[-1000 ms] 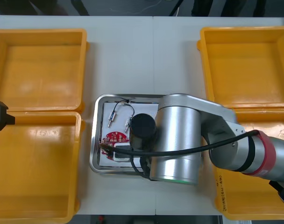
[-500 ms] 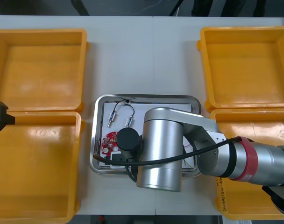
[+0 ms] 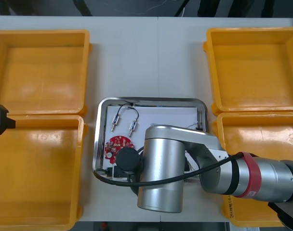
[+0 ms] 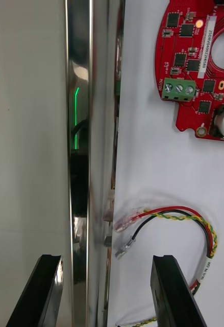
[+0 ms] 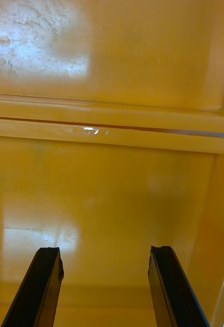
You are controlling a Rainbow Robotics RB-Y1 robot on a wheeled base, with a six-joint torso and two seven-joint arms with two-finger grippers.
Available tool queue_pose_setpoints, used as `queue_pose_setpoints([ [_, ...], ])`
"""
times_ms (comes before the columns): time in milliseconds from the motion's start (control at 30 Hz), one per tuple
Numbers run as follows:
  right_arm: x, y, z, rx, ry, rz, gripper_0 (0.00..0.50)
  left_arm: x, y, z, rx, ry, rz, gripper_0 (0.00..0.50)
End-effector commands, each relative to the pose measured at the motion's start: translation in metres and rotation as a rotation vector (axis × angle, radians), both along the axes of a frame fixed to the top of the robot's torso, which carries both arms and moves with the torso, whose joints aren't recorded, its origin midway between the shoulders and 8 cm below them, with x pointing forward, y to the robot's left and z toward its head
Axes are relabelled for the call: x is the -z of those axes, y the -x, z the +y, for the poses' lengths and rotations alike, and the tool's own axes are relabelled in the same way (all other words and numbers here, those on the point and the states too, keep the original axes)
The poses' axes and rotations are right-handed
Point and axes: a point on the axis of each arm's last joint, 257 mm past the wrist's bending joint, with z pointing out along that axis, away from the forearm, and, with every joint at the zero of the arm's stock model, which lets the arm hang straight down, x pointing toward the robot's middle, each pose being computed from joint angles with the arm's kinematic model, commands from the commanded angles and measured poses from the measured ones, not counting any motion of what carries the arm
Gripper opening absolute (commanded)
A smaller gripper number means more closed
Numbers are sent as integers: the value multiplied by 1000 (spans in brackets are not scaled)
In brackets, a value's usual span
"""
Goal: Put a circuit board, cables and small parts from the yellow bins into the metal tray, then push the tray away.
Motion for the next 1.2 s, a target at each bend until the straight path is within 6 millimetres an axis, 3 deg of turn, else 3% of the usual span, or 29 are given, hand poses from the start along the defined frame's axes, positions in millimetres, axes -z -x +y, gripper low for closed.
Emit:
queue_pose_setpoints([
  [33,8,20,18,-6,-42,18,500,-13,6,15,62,-96,-17,500],
  [633,25,29,15,13,-37,4,500,-13,6,15,62,-96,-17,500],
  [1200,36,19,29,32,-58,-22,500,-13,6,15,62,-96,-17,500],
])
